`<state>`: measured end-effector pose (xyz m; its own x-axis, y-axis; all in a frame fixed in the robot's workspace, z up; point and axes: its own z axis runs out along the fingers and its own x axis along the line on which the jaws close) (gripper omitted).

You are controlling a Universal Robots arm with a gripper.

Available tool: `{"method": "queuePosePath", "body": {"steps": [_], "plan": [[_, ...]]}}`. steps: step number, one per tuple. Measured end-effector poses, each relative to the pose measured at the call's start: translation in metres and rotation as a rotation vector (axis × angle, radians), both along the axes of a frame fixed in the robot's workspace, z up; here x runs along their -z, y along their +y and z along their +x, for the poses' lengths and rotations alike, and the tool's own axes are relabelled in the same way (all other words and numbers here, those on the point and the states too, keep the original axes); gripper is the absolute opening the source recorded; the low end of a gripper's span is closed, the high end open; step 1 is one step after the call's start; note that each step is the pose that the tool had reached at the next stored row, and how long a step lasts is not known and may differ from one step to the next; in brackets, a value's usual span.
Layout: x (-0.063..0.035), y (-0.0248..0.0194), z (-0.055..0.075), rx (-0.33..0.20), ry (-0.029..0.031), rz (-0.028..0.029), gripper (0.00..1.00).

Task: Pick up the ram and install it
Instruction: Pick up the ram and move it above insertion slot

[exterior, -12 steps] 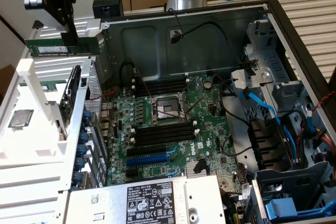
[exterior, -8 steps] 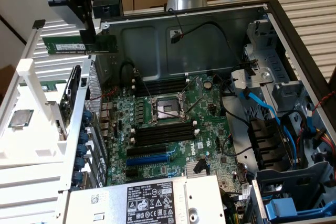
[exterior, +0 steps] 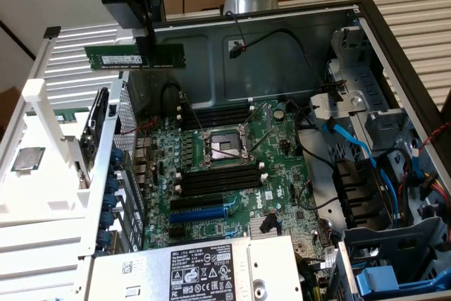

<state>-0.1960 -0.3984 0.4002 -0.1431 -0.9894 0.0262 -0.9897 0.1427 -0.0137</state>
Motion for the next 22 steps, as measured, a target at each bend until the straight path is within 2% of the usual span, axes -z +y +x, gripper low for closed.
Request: {"method": "queuePosePath", "body": {"steps": [8, 11, 13, 16, 17, 22], "plan": [[0.0, 0.0001, 0.036, -0.001, 0.0, 0.0, 0.12], [0.0013, 0.0005, 0.059, -0.002, 0.0, 0.0, 0.12], [0.003, 0.0011, 0.068, -0.004, 0.0, 0.0, 0.12], [0.0083, 0.0036, 0.076, -0.011, 0.0, 0.0, 0.12], [0.0138, 0.0058, 0.079, -0.024, 0.0, 0.0, 0.12], [0.0226, 0.0102, 0.08, -0.053, 0.0, 0.0, 0.12]]}}
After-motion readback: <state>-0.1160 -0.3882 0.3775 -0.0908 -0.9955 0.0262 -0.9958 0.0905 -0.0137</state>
